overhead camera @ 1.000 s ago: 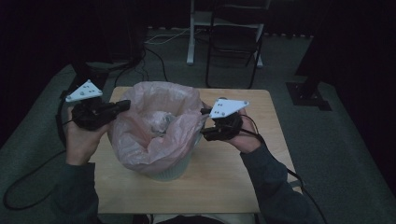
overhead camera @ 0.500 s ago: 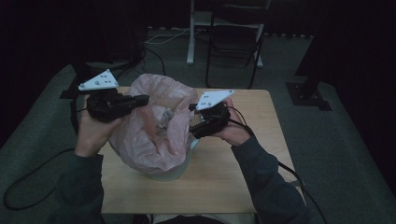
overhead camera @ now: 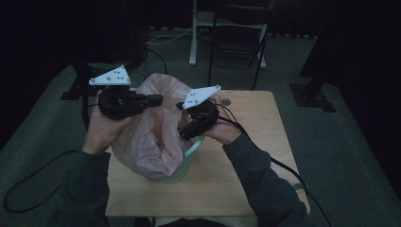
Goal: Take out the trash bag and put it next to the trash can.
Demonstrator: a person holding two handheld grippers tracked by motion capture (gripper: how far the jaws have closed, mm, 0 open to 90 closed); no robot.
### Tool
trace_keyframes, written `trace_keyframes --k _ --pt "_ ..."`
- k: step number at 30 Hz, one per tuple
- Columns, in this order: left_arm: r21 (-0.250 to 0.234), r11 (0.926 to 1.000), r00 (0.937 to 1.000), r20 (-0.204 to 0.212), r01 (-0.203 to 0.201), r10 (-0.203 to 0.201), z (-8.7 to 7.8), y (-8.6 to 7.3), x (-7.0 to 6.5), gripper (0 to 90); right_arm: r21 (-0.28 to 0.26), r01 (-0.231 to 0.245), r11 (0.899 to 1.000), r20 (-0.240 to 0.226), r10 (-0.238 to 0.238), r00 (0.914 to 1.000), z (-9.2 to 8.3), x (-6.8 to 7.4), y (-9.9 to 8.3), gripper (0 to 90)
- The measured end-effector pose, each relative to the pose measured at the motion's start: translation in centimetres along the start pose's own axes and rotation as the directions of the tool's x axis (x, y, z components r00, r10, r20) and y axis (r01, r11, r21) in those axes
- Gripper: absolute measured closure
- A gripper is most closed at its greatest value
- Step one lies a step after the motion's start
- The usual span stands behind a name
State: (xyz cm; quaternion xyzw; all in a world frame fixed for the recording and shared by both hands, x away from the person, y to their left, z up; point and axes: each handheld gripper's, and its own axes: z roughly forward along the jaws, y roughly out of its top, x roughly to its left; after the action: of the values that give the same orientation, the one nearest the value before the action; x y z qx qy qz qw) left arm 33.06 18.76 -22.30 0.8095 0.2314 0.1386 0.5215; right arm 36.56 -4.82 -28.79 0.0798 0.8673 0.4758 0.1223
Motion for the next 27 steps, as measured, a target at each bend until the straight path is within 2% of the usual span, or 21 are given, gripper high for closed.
trace_keyframes --k 3,6,7,9,11,14,15,16,17,18,19,22,24,26,27 --pt "-0.020 0.9998 0.9995 0.032 0.001 0.000 0.2 0.6 -0.3 89.9 -0.014 -0.021 1.000 -0.049 0.021 0.9986 0.7 -0.1 0.8 15.1" --pt "-0.052 0.9985 0.9972 0.073 0.017 -0.013 0.4 0.9 -0.3 90.0 -0.018 -0.017 1.000 -0.059 0.015 0.9981 1.3 0.1 1.3 14.8" --pt "-0.052 0.9985 0.9972 0.073 0.017 -0.013 0.4 0.9 -0.3 90.0 -0.024 -0.012 1.000 -0.066 0.010 0.9977 1.5 0.1 1.3 14.8" --pt "-0.077 0.9965 0.9943 0.103 0.034 -0.026 0.6 1.0 -0.4 90.0 -0.025 -0.027 0.999 -0.083 0.025 0.9963 1.8 0.0 1.4 14.9" --pt "-0.087 0.9952 0.9926 0.116 0.047 -0.036 0.7 0.9 -0.4 90.0 -0.027 -0.030 0.999 -0.082 0.028 0.9962 2.2 0.1 1.4 15.3" --pt "-0.089 0.9943 0.9944 0.093 0.059 -0.050 0.7 0.7 -0.1 90.0 -0.059 -0.031 0.998 -0.091 0.026 0.9955 2.1 0.4 1.5 14.7" --pt "-0.081 0.9950 0.9966 0.064 0.058 -0.053 0.6 0.6 -0.1 90.0 -0.066 -0.029 0.997 -0.096 0.023 0.9951 1.9 0.5 1.5 14.1" --pt "-0.081 0.9950 0.9966 0.064 0.058 -0.053 0.6 0.6 -0.1 89.9 -0.066 -0.029 0.997 -0.096 0.023 0.9951 1.9 0.5 1.5 14.1" --pt "-0.066 0.9965 0.9983 0.031 0.052 -0.051 0.5 0.5 0.0 89.9 -0.079 -0.024 0.997 -0.108 0.015 0.9940 1.5 0.8 1.4 12.6" --pt "-0.066 0.9965 0.9983 0.031 0.052 -0.051 0.5 0.5 0.0 90.0 -0.079 -0.024 0.997 -0.108 0.015 0.9940 1.5 0.8 1.4 12.6" --pt "-0.055 0.9972 0.9987 0.005 0.051 -0.051 0.4 0.5 0.0 89.9 -0.092 -0.027 0.995 -0.118 0.016 0.9929 1.1 1.0 1.3 12.2" --pt "-0.060 0.9967 0.9981 0.030 0.056 -0.054 0.6 0.4 -0.1 89.9 -0.118 -0.047 0.992 -0.147 0.029 0.9887 1.1 1.0 1.6 12.1" --pt "-0.072 0.9955 0.9953 0.079 0.061 -0.056 0.8 0.4 -0.2 89.9 -0.107 -0.057 0.993 -0.149 0.041 0.9879 1.4 0.9 1.8 12.3" --pt "-0.091 0.9927 0.9892 0.131 0.079 -0.067 0.9 0.5 -0.2 89.9 -0.094 -0.049 0.994 -0.138 0.036 0.9897 2.0 0.9 2.0 14.8" --pt "-0.091 0.9927 0.9892 0.131 0.079 -0.067 0.9 0.5 -0.2 89.9 -0.094 -0.049 0.994 -0.138 0.036 0.9897 2.0 0.9 2.0 14.8"
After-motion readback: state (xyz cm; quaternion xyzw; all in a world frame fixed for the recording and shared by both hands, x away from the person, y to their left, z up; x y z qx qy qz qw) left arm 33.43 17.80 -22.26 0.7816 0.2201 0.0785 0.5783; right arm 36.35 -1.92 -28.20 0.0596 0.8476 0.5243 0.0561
